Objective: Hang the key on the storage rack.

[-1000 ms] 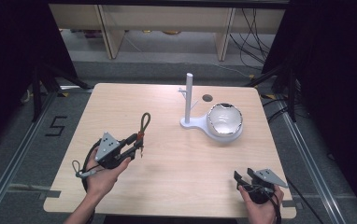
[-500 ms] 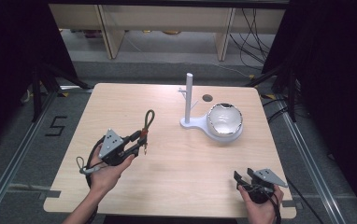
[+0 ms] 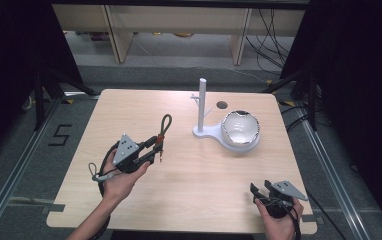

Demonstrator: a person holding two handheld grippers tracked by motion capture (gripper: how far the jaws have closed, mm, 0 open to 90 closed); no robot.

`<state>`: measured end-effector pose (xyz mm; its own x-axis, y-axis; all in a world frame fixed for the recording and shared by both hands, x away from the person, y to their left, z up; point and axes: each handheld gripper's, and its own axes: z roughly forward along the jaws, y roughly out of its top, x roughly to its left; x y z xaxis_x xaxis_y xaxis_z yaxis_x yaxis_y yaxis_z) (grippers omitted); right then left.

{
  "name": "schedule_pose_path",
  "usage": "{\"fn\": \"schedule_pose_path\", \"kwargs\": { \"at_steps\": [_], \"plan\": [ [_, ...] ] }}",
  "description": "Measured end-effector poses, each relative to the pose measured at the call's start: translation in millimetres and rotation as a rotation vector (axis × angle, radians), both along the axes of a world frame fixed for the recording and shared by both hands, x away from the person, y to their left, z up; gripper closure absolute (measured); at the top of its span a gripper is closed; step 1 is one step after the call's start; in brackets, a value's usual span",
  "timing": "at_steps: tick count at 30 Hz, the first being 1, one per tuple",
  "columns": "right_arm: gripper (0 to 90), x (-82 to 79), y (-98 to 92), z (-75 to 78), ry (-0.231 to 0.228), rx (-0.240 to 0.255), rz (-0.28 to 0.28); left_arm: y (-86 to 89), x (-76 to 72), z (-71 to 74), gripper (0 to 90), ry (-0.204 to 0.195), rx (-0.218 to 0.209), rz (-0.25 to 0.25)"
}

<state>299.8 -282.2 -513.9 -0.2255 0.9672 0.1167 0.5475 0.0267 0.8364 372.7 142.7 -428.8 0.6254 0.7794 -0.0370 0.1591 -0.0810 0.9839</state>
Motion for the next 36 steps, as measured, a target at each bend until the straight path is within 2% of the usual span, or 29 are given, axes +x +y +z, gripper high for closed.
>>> {"fn": "schedule_pose_path", "kwargs": {
  "at_steps": [3, 4, 6, 8, 9, 11, 12, 14, 15, 18, 19, 22, 27, 28, 32, 34, 36],
  "plan": [
    [43.5, -0.4, 0.7, 0.2, 0.007, 0.008, -0.003, -1.0, 1.9, 0.6, 69.0, 0.000, 0.003, -0.001],
    [43.5, 0.4, -0.1, -0.6, -0.002, -0.004, 0.001, -1.7, 2.8, 0.9, 69.0, -0.002, 0.006, -0.003],
    [43.5, -1.1, 2.2, 0.3, 0.023, 0.030, -0.014, -3.2, 4.4, 1.7, 69.0, -0.003, 0.005, -0.004],
    [43.5, -1.5, 2.4, 0.5, 0.028, 0.035, -0.020, -3.8, 5.4, 2.2, 69.0, -0.003, 0.010, -0.007],
    [43.5, -0.4, 0.9, -0.1, 0.011, 0.020, -0.006, -4.3, 5.9, 2.2, 69.0, -0.004, 0.009, -0.006],
    [43.5, 0.0, 0.4, -0.4, 0.006, 0.015, -0.001, -5.9, 7.0, 2.3, 69.0, -0.001, 0.008, -0.009],
    [43.5, 0.4, -0.7, -0.3, -0.007, -0.006, 0.005, -7.1, 7.5, 2.5, 69.0, -0.002, 0.010, -0.011],
    [43.5, 0.4, -0.6, -0.3, -0.008, -0.005, 0.004, -8.1, 8.1, 2.8, 69.0, -0.001, 0.008, -0.012],
    [43.4, -0.8, 1.7, 0.1, 0.016, 0.025, -0.010, -9.0, 9.1, 2.8, 68.9, -0.004, 0.007, -0.016],
    [43.4, -0.2, 0.6, -0.3, 0.009, 0.016, -0.005, -11.9, 10.6, 3.6, 69.0, 0.000, 0.006, -0.019],
    [43.4, -1.7, 2.4, 0.5, 0.028, 0.037, -0.020, -12.6, 11.0, 3.7, 68.9, 0.000, 0.006, -0.019],
    [43.4, -1.2, 2.1, 0.3, 0.021, 0.041, -0.011, -15.1, 12.6, 4.1, 68.9, -0.001, 0.008, -0.023],
    [43.4, -0.7, 1.2, -0.4, 0.013, 0.025, -0.009, -17.9, 15.1, 5.6, 68.9, -0.002, 0.009, -0.024],
    [43.4, -0.1, 1.3, -0.9, 0.002, 0.036, -0.001, -18.4, 15.9, 6.3, 69.0, -0.003, 0.010, -0.027],
    [43.4, -1.2, 2.1, 0.3, 0.022, 0.033, -0.013, -20.8, 17.4, 7.6, 68.9, -0.005, 0.009, -0.028],
    [43.4, 0.2, 0.1, -0.5, 0.003, 0.017, 0.003, -22.7, 18.2, 7.7, 68.9, -0.006, 0.008, -0.031],
    [43.4, -0.4, 0.7, -0.2, 0.008, 0.021, -0.004, -24.6, 18.9, 7.5, 68.9, -0.003, 0.009, -0.031]
  ]
}}
